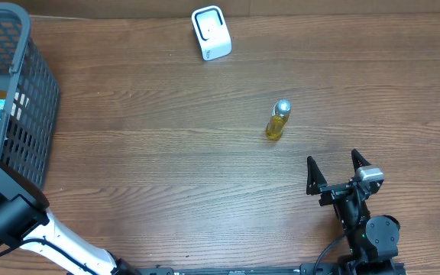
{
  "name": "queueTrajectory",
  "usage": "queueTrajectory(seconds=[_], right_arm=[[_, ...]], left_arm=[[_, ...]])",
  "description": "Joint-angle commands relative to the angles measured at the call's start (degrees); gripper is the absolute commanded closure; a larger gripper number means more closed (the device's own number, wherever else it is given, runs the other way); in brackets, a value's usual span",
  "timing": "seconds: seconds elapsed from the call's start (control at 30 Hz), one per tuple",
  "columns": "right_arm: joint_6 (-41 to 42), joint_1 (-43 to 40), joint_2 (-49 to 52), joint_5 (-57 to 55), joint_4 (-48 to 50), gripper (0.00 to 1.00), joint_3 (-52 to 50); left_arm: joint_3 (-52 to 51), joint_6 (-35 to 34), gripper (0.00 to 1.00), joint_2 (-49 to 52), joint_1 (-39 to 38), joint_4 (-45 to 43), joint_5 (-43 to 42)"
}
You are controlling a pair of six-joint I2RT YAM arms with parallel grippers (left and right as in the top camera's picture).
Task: Scan the item barcode
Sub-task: 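Reach the left gripper back into the basket and grasp the Kleenex pack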
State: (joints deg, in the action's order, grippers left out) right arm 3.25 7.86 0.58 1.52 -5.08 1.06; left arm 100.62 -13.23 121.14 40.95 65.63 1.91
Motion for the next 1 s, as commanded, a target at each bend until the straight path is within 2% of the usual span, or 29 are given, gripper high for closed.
queueTrajectory(seconds=[0.0, 0.17, 0.27, 0.33, 0.73, 0.97], right_arm=[[0.4, -0.2, -0.4, 0.0, 0.4, 0.0, -0.6], [0.4, -0.2, -0.4, 0.0, 0.4, 0.0, -0.6], [0.4, -0.2, -0.4, 0.0, 0.4, 0.0, -0.6], [0.4, -0.2, -0.4, 0.0, 0.4, 0.0, -0.6], [0.4, -0.2, -0.4, 0.0, 0.4, 0.0, -0.6], [0.4, -0.2, -0.4, 0.0, 0.4, 0.0, -0.6]], left_arm=[[-0.2, 0.4, 0.29, 0.7, -0.2, 0.1, -0.5], [4.5, 0.4, 0.35, 0.7, -0.2, 3.2, -0.4], [11.8, 0.4, 0.43, 0.7, -0.2, 8.2, -0.5], [15.6, 0.4, 0.44, 0.7, -0.2, 10.7, -0.5], [56.0, 0.4, 0.45, -0.2, -1.4, 30.6, -11.3], [59.6, 0.5, 0.45, -6.3, -5.0, 31.2, -15.5]])
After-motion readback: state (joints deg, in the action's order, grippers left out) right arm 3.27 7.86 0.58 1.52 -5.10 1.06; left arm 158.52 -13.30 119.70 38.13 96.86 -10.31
